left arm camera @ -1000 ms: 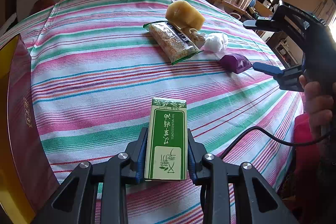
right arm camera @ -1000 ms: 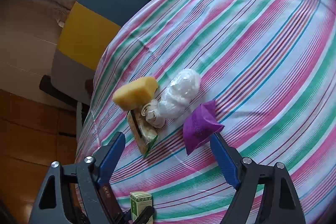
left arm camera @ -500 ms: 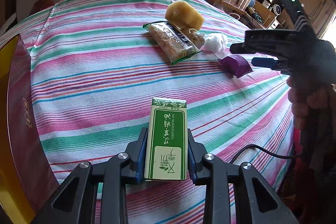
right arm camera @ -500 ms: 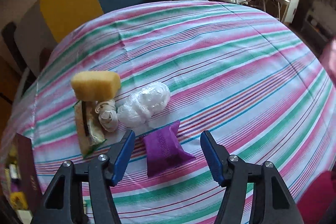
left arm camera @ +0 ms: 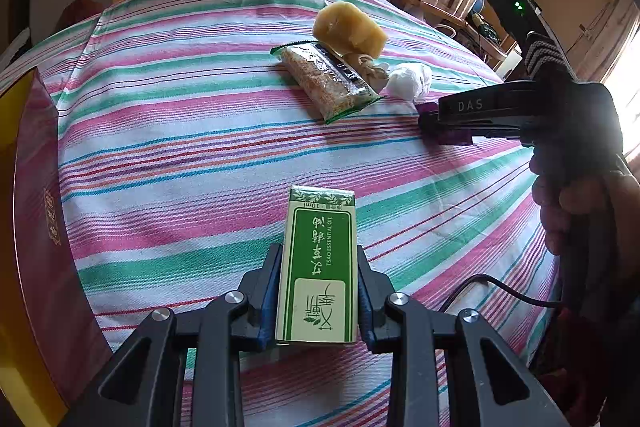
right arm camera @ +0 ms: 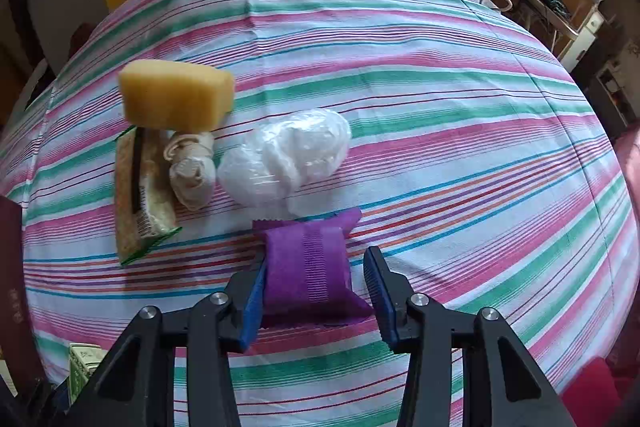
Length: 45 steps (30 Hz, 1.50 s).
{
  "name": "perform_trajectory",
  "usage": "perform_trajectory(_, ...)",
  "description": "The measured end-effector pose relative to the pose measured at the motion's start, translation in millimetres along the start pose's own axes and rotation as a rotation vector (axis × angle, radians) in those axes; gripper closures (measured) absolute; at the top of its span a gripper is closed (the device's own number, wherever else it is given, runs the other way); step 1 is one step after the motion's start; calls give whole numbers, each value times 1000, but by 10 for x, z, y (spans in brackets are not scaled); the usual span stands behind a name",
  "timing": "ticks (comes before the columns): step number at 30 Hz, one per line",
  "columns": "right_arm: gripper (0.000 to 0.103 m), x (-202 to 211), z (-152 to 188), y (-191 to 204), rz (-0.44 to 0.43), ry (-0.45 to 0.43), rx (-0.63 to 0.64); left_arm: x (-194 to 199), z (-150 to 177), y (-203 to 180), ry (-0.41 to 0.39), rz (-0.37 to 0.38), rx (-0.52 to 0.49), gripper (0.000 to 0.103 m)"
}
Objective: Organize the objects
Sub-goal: 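Grasp the purple wrapped packet with the right gripper, then carry the green box into the tray beside the tissue pack and release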
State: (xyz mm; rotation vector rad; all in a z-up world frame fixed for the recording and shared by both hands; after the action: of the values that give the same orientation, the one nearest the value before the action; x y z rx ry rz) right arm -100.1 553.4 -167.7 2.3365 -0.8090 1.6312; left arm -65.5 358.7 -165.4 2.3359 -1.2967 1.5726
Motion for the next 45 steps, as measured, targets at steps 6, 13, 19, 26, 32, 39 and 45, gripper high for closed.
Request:
perform_trajectory(6,68,-27,18,-4,-17,13,-4,5,1,0,-5,-4,-9,70)
perform_trajectory(13,68,-71,19,-58,-22,28,-21,71,3,5,-4,10,13,72)
perform_trajectory(19,68,-69,2,-75,-8,21,-1,409,-18,-141,-48,52,1,72)
perform_trajectory(26,68,-71,1,-71,12,11,19,1212,-218,431,-151,35,156,72)
perform_trajectory(32,68,-48,37,-35,26,6,35,1708,-302,1570,-222,-89,368,72)
perform_trajectory(39,68,-36,28,-12,39,1,54,1867,-176,2548,-210,-200,511,72)
perform_trajectory(45,68,-54,11,14,44,-1,63,1747,-133,2953,-177,-257,552,72)
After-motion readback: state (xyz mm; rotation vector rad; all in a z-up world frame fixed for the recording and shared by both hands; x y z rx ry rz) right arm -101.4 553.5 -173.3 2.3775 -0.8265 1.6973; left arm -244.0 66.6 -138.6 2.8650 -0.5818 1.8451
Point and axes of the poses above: each gripper's, at about its wrist camera, not at the fingertips, and x roughly against the way its jaws point, y to its left, z to its underside, the point moved 8 cm from there along -x, roughly the way its jaws point, and after that the axes turned 10 degrees about z, right-handed, at the moved point
